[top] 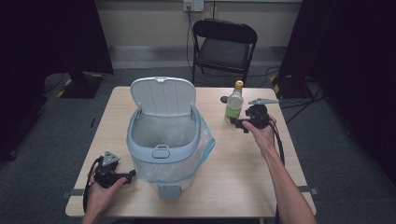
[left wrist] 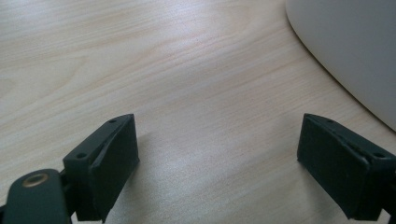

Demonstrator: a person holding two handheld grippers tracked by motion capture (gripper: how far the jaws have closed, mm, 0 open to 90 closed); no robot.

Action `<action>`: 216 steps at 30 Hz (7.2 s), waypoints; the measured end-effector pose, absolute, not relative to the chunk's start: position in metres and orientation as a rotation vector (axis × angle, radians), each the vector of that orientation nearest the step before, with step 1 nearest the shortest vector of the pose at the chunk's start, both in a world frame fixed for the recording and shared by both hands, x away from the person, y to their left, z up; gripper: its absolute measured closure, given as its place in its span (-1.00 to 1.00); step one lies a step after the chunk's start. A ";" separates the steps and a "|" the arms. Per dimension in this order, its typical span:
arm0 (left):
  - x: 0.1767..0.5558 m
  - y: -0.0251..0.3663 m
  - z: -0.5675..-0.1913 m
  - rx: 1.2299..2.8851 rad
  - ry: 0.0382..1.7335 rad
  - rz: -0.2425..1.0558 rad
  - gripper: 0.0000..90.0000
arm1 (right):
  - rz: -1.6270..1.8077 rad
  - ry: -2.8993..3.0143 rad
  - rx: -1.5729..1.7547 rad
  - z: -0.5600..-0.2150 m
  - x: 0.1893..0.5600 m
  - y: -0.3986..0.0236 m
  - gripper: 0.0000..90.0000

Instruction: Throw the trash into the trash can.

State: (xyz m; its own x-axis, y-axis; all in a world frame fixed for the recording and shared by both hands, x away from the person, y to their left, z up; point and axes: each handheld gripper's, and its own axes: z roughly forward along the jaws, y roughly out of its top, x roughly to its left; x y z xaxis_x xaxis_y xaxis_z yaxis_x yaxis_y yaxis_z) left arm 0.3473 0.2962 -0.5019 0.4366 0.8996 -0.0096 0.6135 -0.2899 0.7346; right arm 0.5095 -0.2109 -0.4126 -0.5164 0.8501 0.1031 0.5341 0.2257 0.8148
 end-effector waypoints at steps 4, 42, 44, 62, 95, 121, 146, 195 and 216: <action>0.347 0.296 -0.502 2.016 1.268 0.545 -0.74 | 1.157 2.142 1.288 -0.426 0.523 -0.210 -0.60; 0.347 0.296 -0.502 2.017 1.268 0.545 -0.74 | 1.077 2.069 1.298 -0.487 0.583 -0.191 -0.40; 0.347 0.296 -0.502 2.016 1.269 0.544 -0.74 | 1.066 2.067 1.299 -0.486 0.582 -0.190 -0.39; 0.347 0.296 -0.502 2.017 1.268 0.545 -0.74 | 1.140 2.125 1.359 -0.474 0.564 -0.195 -0.38; 0.347 0.296 -0.502 2.017 1.268 0.546 -0.74 | 1.310 2.113 1.290 -0.418 0.460 -0.216 -0.38; 0.347 0.296 -0.502 2.017 1.268 0.546 -0.74 | 1.425 2.080 1.193 -0.376 0.397 -0.222 -0.38; 0.347 0.296 -0.502 2.017 1.268 0.546 -0.74 | 1.537 2.128 1.085 -0.317 0.356 -0.218 -0.38; 0.347 0.296 -0.502 2.017 1.267 0.546 -0.74 | 1.787 2.205 0.714 -0.233 0.356 -0.129 -0.38; 0.347 0.296 -0.502 2.017 1.268 0.545 -0.74 | 1.767 2.287 0.617 -0.230 0.365 -0.075 -0.38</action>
